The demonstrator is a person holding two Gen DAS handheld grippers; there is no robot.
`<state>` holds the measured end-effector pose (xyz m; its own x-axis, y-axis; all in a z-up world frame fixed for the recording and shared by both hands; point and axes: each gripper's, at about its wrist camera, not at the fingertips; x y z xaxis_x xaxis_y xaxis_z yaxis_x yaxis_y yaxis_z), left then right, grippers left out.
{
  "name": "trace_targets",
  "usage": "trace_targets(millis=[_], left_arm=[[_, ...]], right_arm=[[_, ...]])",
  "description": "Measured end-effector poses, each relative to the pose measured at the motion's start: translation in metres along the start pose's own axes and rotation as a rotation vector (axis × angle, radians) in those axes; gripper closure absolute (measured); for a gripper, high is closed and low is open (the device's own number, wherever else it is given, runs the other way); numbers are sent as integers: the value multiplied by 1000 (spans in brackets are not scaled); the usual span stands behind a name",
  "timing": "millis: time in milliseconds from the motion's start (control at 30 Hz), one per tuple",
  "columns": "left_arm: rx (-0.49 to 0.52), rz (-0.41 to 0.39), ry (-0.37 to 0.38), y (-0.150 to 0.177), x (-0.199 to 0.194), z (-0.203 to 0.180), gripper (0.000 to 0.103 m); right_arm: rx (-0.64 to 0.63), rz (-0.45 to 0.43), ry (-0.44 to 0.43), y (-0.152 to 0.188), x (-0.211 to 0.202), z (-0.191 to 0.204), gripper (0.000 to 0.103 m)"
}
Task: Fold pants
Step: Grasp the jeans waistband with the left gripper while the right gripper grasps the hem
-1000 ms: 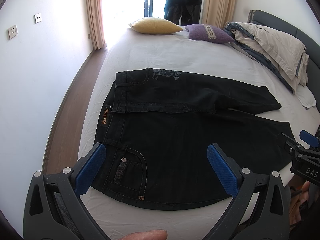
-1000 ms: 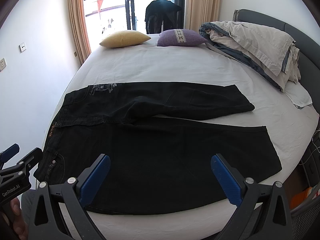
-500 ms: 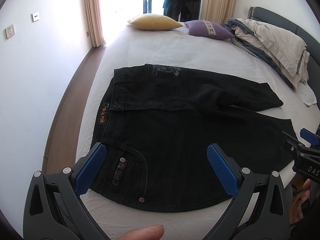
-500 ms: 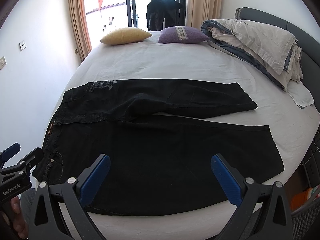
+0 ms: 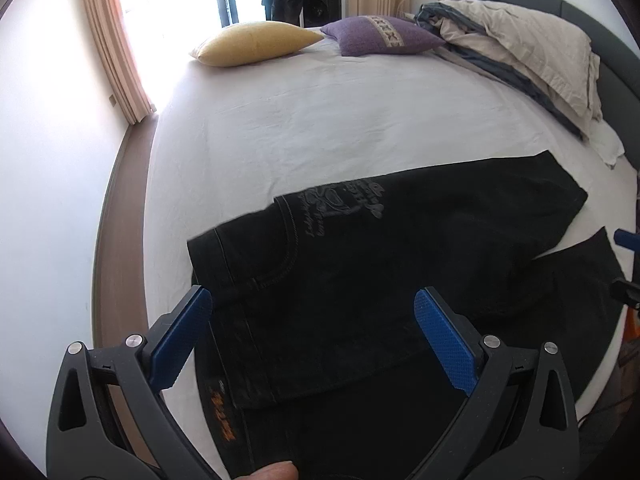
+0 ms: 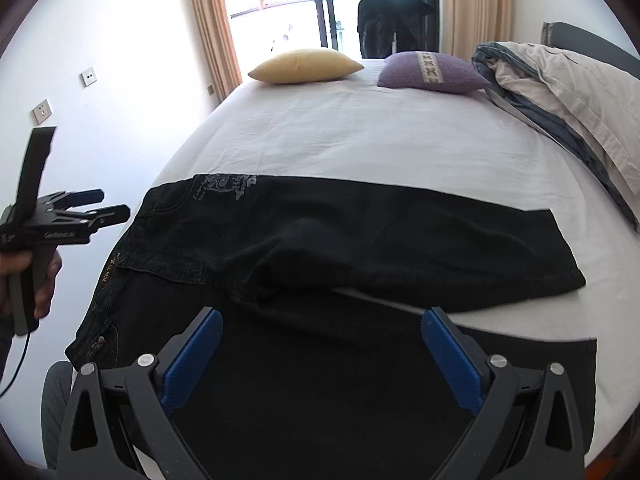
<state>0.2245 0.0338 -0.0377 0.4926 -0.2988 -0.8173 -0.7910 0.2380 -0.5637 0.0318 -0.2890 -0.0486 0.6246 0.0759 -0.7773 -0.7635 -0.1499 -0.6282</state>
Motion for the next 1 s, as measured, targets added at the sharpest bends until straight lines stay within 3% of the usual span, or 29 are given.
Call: trace_targets(millis=[100, 233, 400, 467, 633, 767, 867, 1000], left_arm=[[62, 81, -18, -36, 39, 30, 0], [83, 188, 21, -63, 88, 72, 0], [84, 257, 150, -80, 127, 95, 4], [106, 309, 175, -83, 145, 96, 18], [99, 377, 212, -82, 171, 100, 38], [84, 360, 208, -83, 173, 101, 69], [92, 344, 221, -82, 168, 95, 93], [152, 260, 173, -67, 152, 73, 99]], right_arm=[[-67, -6, -48, -26, 25, -4, 14], [-185, -10, -119, -52, 59, -2, 24], [-276, 5, -179, -79, 97, 6, 27], [-301, 10, -190, -87, 109, 10, 28], [-351, 8, -247, -103, 133, 19, 35], [-417, 24, -269, -116, 154, 32, 40], [-482, 56, -260, -123, 174, 44, 52], [-582, 91, -223, -129, 196, 60, 62]])
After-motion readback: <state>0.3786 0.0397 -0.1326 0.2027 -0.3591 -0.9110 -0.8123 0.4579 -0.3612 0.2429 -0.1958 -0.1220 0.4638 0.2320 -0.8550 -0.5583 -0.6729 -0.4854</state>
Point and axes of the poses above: each gripper's, at about its wrist camera, not at the fingertips, and x roughly the way its jaws point, z to its left, y to its underside, and after that the axes turned 13 degrees about y, right-handed
